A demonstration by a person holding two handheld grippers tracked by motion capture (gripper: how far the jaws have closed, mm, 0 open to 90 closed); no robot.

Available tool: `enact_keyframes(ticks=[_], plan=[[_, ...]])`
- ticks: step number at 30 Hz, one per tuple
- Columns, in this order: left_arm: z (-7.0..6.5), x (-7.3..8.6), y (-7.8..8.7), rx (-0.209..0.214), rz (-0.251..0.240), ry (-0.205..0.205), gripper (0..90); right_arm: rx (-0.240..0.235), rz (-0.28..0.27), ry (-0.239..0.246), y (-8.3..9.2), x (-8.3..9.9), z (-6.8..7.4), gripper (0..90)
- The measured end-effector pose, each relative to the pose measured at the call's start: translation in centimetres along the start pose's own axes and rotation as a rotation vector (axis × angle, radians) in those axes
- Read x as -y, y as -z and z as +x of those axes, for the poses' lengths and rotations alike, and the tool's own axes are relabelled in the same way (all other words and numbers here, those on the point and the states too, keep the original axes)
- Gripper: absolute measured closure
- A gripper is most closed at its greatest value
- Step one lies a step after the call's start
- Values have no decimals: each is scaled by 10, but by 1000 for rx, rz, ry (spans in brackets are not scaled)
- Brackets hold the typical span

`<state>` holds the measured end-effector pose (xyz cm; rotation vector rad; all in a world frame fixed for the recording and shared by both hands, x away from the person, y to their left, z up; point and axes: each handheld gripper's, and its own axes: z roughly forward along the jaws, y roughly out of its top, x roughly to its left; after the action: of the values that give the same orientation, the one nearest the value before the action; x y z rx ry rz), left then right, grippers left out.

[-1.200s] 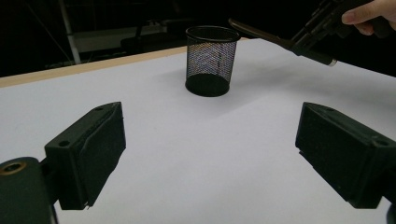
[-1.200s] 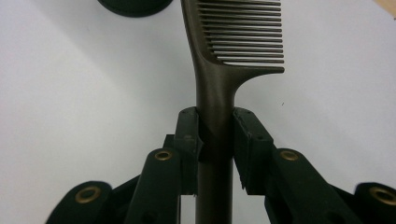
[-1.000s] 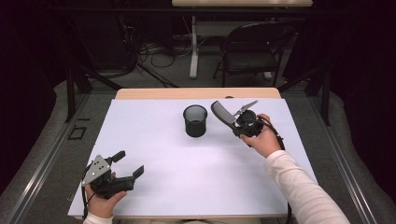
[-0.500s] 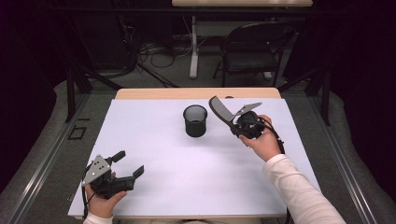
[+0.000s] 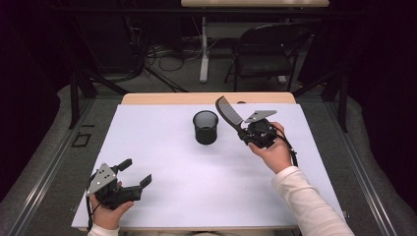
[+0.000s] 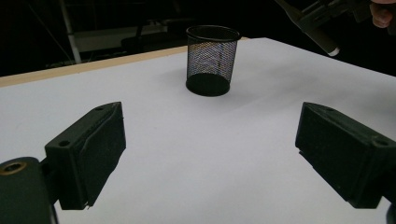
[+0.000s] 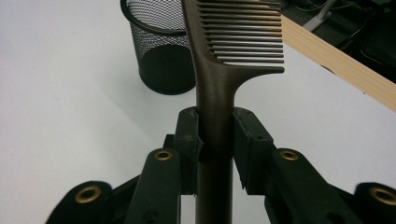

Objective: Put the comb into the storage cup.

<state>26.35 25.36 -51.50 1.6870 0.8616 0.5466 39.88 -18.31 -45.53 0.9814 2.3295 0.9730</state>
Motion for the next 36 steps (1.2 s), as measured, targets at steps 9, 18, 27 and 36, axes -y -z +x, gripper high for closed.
enact_keyframes(ticks=[9, 18, 27, 36], plan=[[0, 0, -1, 1, 0, 2, 85, -1, -57, 4, 5, 0, 11, 729], [1, 1, -1, -6, 5, 7, 85, -8, -130, 0, 10, -3, 21, 729], [0, 1, -3, -7, 12, 7, 87, -2, -185, 14, 14, -7, 32, 729], [0, 2, -6, 5, 20, 19, 118, 2, -234, 33, 17, -7, 39, 729]])
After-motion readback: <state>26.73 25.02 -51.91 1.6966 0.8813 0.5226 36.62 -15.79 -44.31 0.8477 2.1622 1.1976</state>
